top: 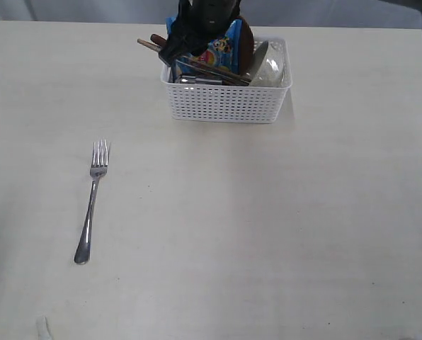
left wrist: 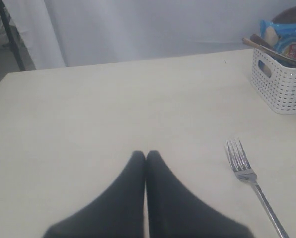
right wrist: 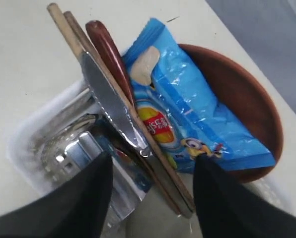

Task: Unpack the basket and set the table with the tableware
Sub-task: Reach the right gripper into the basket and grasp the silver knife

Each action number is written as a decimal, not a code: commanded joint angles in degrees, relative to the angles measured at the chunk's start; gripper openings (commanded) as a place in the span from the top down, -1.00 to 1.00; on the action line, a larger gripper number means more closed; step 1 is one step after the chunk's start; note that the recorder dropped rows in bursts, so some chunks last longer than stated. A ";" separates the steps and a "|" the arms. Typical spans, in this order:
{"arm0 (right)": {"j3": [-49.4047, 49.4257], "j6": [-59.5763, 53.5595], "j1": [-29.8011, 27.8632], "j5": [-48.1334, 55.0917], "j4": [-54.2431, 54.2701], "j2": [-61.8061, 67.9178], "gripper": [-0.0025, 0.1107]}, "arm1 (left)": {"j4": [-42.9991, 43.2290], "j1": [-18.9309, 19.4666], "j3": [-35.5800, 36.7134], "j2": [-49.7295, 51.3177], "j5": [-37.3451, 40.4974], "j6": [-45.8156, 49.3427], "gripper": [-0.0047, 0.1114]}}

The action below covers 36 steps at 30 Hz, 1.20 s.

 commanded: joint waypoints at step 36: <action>0.06 -3.56 -1.82 -13.42 -3.45 7.81 0.96 | -0.10 -0.29 0.13 -0.11 -0.03 -0.13 0.92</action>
